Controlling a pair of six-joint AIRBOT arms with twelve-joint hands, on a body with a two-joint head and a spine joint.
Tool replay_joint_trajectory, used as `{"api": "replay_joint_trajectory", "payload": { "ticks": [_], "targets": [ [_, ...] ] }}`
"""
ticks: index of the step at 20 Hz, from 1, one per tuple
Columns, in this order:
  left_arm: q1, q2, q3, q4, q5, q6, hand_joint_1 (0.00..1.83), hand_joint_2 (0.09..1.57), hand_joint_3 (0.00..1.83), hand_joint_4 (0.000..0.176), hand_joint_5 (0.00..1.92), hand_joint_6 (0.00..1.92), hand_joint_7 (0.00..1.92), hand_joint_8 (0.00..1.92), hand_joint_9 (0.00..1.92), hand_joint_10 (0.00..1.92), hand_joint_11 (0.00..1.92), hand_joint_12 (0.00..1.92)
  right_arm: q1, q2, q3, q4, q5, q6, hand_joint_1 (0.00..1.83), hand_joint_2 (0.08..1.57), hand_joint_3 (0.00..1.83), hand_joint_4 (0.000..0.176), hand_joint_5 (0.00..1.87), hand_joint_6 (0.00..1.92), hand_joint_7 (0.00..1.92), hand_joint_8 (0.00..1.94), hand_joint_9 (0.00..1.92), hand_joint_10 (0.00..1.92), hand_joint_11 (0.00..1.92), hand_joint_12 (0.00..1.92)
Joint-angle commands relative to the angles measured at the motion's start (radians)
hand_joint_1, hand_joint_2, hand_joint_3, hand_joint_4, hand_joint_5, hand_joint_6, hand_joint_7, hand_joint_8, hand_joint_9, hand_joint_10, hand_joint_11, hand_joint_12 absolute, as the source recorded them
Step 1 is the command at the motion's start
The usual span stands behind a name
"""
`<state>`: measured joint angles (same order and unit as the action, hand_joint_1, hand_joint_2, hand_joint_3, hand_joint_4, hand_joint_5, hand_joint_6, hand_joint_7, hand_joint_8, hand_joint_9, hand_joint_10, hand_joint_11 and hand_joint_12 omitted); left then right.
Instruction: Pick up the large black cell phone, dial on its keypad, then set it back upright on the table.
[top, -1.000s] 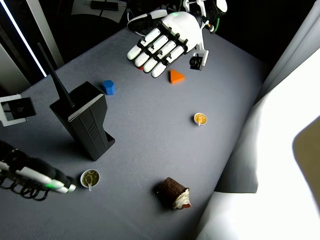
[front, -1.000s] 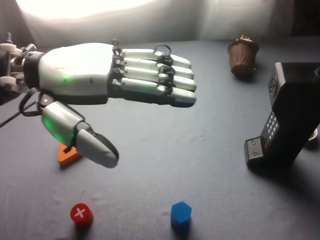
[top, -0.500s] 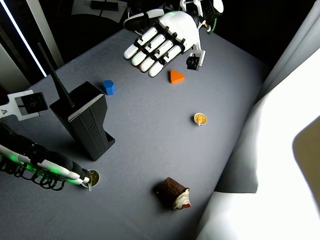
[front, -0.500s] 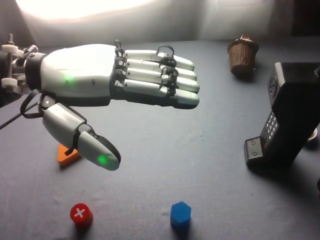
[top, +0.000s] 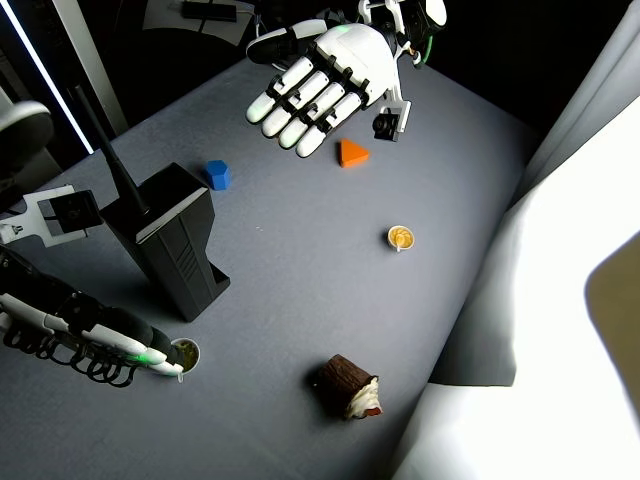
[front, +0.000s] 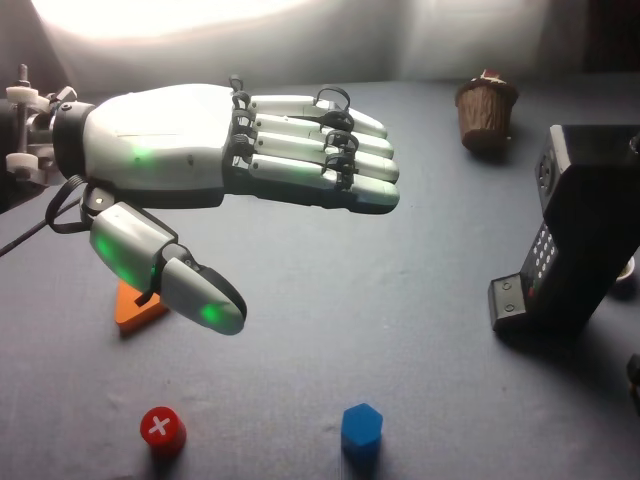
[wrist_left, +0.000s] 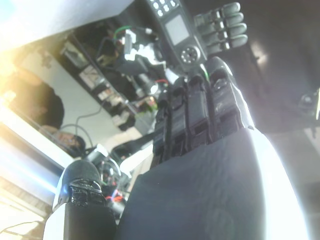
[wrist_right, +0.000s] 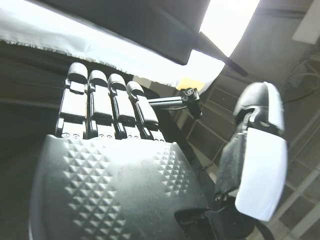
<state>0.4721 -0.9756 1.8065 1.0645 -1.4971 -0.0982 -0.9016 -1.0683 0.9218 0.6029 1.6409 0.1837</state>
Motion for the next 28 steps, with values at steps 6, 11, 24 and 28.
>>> {"api": "replay_joint_trajectory", "payload": {
  "ticks": [6,11,24,28],
  "targets": [
    [-0.024,-0.002,-0.006,-0.104,-0.086,-0.002,0.00,1.09,0.00,0.000,0.18,0.00,0.19,0.00,0.17,0.00,0.00,0.39,0.007,-0.023,0.010,-0.035,0.123,0.011,0.45,0.83,0.00,0.000,0.00,0.00,0.00,0.00,0.00,0.00,0.00,0.17],
    [-0.024,-0.004,-0.008,-0.104,-0.092,-0.009,0.00,1.09,0.00,0.000,0.19,0.00,0.19,0.00,0.18,0.00,0.00,0.44,0.007,-0.037,0.015,-0.026,0.123,0.013,0.33,0.75,0.00,0.000,0.00,0.00,0.00,0.00,0.00,0.00,0.00,0.13],
    [-0.024,-0.006,-0.013,-0.104,-0.095,-0.023,0.00,1.09,0.00,0.000,0.19,0.00,0.20,0.00,0.19,0.00,0.00,0.42,0.003,-0.074,0.025,0.003,0.123,0.035,0.51,0.86,0.00,0.000,0.00,0.00,0.00,0.00,0.00,0.00,0.00,0.12],
    [-0.024,-0.013,-0.014,-0.101,-0.097,-0.025,0.00,1.09,0.00,0.000,0.19,0.00,0.20,0.00,0.19,0.00,0.00,0.44,0.007,-0.085,0.025,0.000,0.123,0.035,0.55,0.85,0.00,0.000,0.00,0.00,0.00,0.00,0.00,0.00,0.00,0.17]
  ]
}}
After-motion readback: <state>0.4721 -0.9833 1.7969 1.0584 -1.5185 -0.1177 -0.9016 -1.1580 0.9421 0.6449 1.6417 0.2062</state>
